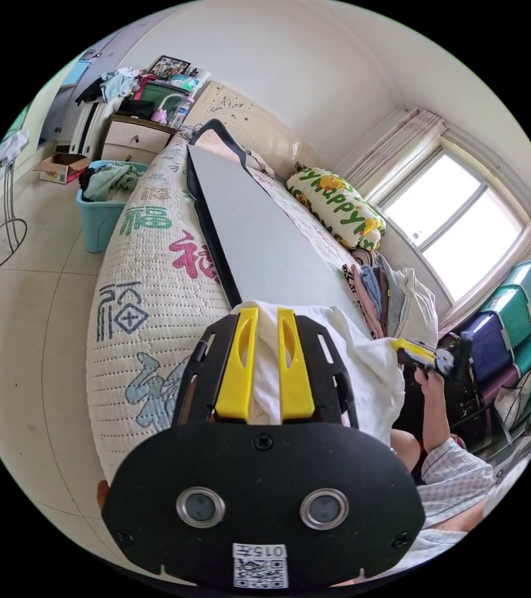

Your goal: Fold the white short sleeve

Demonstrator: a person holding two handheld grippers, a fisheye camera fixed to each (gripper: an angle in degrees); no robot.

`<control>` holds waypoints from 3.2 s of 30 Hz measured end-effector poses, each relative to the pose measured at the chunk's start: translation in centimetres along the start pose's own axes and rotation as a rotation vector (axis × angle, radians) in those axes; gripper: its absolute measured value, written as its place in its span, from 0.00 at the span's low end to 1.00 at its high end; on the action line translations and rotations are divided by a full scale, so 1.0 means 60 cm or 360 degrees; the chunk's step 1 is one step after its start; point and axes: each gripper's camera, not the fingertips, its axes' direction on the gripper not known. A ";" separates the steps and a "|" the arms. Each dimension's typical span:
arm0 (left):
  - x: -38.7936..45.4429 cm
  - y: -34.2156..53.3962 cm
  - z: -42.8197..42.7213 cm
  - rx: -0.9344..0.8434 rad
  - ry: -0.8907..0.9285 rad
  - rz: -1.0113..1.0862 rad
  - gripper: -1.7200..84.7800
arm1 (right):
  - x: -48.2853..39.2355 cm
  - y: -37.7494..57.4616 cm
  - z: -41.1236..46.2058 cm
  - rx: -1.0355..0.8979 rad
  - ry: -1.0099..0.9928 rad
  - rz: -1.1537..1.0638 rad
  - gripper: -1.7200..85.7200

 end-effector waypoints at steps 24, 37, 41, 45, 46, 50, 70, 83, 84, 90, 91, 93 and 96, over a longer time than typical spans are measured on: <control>0.013 -0.005 0.002 -0.0083 0.0060 -0.0013 0.08 | 0.002 0.123 0.014 0.0033 -0.0734 -0.0097 0.11; -0.001 -0.018 0.012 -0.0035 0.0201 -0.0118 0.09 | -0.403 0.255 0.118 -0.0116 -0.0684 -0.1052 0.16; 0.000 -0.027 0.025 -0.0082 0.0185 -0.0129 0.06 | -0.431 0.282 0.141 -0.0135 -0.0571 -0.1116 0.11; -0.010 -0.028 0.008 0.0023 0.0220 -0.0149 0.02 | -0.439 0.318 0.150 -0.0108 -0.0643 -0.1066 0.02; -0.010 -0.030 0.003 0.0037 0.0199 -0.0144 0.02 | -0.438 0.330 0.151 -0.0095 -0.0674 -0.1050 0.02; 0.002 -0.037 -0.001 0.0039 0.0087 -0.0117 0.01 | -0.446 0.358 0.160 -0.0069 -0.0733 -0.1044 0.01; -0.060 -0.032 -0.094 0.0026 0.0099 -0.0216 0.10 | -0.626 0.485 0.243 0.0042 -0.0391 -0.1297 0.14; -0.059 -0.084 -0.008 -0.0226 0.0256 -0.0182 0.03 | -0.748 0.526 0.337 0.0047 -0.0084 -0.1465 0.09; -0.061 -0.085 -0.019 -0.0167 0.0257 -0.0171 0.02 | -0.750 0.528 0.337 0.0061 -0.0110 -0.1460 0.08; -0.101 -0.076 -0.110 0.0166 0.0059 -0.0253 0.01 | -0.758 0.522 0.339 0.0095 -0.0346 -0.1412 0.02; -0.114 -0.072 -0.134 0.0222 0.0027 -0.0274 0.01 | -0.763 0.520 0.343 0.0083 -0.0364 -0.1417 0.02; -0.135 -0.065 -0.158 0.0273 0.0114 -0.0298 0.01 | -0.772 0.521 0.349 0.0104 -0.0321 -0.1451 0.02; -0.153 -0.053 -0.153 0.0173 0.0239 -0.0275 0.02 | -0.787 0.526 0.359 0.0099 -0.0235 -0.1509 0.02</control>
